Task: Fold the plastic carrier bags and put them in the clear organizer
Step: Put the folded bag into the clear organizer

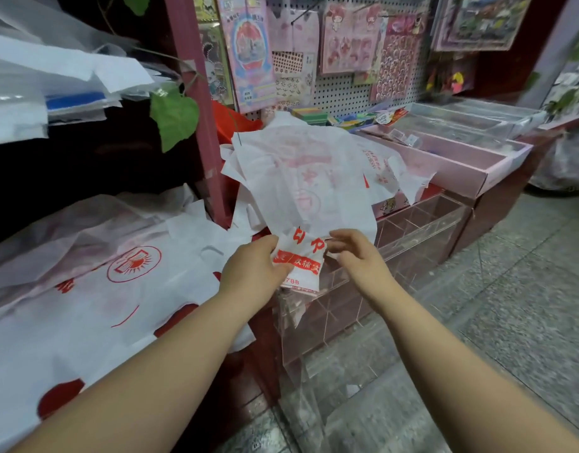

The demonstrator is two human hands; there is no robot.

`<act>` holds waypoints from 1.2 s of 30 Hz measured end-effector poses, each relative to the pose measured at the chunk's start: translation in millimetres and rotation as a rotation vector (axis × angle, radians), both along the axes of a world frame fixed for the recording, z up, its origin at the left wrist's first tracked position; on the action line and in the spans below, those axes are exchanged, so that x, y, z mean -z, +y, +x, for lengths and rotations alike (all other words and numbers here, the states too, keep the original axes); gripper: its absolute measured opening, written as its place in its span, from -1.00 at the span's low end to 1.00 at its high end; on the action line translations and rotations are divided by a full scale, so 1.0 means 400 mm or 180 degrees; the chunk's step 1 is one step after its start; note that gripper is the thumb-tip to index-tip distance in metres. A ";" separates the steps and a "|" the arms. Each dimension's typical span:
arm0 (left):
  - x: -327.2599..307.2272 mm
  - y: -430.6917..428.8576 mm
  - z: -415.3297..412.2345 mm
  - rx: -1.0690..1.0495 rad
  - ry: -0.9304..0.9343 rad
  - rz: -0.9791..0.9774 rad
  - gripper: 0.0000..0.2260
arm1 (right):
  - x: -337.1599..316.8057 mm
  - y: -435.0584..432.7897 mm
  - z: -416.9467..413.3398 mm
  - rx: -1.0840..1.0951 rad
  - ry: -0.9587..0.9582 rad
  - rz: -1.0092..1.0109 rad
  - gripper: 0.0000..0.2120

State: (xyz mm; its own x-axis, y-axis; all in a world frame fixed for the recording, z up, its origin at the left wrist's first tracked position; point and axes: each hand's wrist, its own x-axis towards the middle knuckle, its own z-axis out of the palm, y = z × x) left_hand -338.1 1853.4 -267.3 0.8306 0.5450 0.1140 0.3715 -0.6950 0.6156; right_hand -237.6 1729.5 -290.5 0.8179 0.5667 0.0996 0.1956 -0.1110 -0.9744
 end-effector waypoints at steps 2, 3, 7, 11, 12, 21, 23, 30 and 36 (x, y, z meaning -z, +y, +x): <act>0.001 -0.004 0.010 0.0162 0.0106 0.0152 -0.86 | -0.018 -0.003 0.008 -0.0244 -0.0138 -0.0157 -0.60; -0.002 -0.005 0.015 0.0235 0.0158 0.0259 -0.89 | -0.027 -0.003 0.016 -0.0388 -0.0370 -0.0381 -0.53; -0.020 -0.004 0.030 0.0410 0.0258 0.0621 -0.69 | -0.052 0.013 0.053 -0.0657 -0.1529 -0.1607 -0.57; -0.044 0.020 0.038 0.0540 0.0226 0.0964 -0.91 | -0.055 0.036 0.049 -0.0645 -0.1557 -0.1782 -0.80; -0.046 0.023 0.038 0.0554 0.0237 0.0960 -0.85 | -0.055 0.038 0.047 -0.0624 -0.1525 -0.1712 -0.83; -0.005 0.018 0.046 0.0569 0.0530 0.0724 -0.83 | -0.050 0.029 0.040 -0.0673 -0.1731 -0.1652 -0.86; -0.009 0.024 0.048 0.0538 0.0578 0.0920 -0.84 | -0.049 0.036 0.039 -0.0683 -0.1681 -0.1676 -0.84; -0.030 0.043 0.042 0.0330 0.0336 0.1006 -0.77 | -0.052 0.047 0.043 -0.0639 -0.1543 -0.1703 -0.85; -0.030 0.026 0.047 0.0529 0.0093 0.0098 -0.77 | -0.056 0.030 0.054 -0.0694 -0.1216 -0.1621 -0.85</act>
State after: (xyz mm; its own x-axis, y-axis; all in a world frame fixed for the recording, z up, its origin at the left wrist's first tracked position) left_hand -319.2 1863.9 -255.3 0.9122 0.3966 0.1029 0.2674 -0.7667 0.5836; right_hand -216.0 1741.5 -268.1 0.6398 0.7677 0.0360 0.5863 -0.4573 -0.6687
